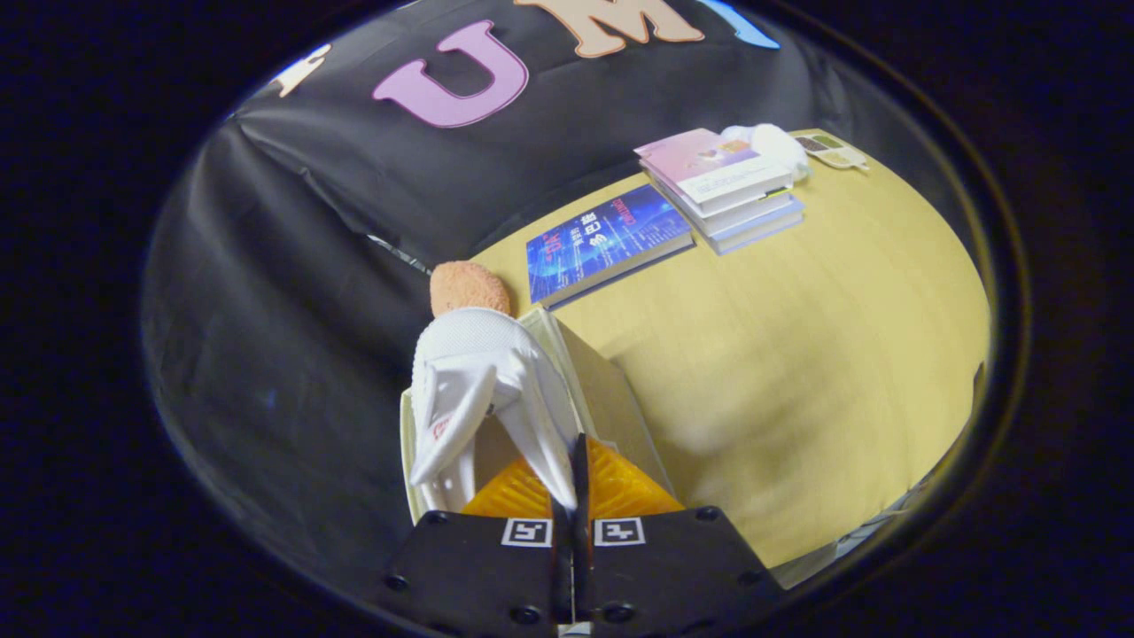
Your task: Open the storage box then place both shoes into the box .Put the left shoe in first, then the right shoe, with the right side of both shoes facing outward in a uniform manner.
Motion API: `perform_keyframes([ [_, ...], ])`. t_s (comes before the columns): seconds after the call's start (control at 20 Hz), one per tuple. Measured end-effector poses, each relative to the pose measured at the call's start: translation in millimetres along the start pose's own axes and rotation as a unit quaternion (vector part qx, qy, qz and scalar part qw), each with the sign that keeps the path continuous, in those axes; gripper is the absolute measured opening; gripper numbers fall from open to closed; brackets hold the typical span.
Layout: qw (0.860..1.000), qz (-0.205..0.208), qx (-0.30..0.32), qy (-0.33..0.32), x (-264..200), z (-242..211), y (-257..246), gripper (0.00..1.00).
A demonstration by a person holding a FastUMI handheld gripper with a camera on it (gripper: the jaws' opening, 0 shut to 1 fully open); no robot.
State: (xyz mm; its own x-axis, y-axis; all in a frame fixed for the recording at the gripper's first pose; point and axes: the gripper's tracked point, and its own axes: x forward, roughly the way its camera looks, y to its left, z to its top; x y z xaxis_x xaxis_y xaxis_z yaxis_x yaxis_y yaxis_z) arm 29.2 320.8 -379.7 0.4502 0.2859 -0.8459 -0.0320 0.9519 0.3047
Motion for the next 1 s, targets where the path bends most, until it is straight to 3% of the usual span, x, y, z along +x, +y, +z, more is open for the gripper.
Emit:
perform_keyframes([
  [0.1,1.000,-0.003,-0.020,-0.007,1,-1,5,0.07],
  [0.45,0.998,0.009,-0.069,-0.010,3,-9,21,0.51],
  [0.55,0.998,0.035,-0.059,-0.013,-5,-7,35,0.63],
  [0.85,0.995,0.053,-0.053,-0.071,-39,37,28,1.00],
  [1.0,0.992,0.064,-0.058,-0.096,-63,53,16,0.99],
])
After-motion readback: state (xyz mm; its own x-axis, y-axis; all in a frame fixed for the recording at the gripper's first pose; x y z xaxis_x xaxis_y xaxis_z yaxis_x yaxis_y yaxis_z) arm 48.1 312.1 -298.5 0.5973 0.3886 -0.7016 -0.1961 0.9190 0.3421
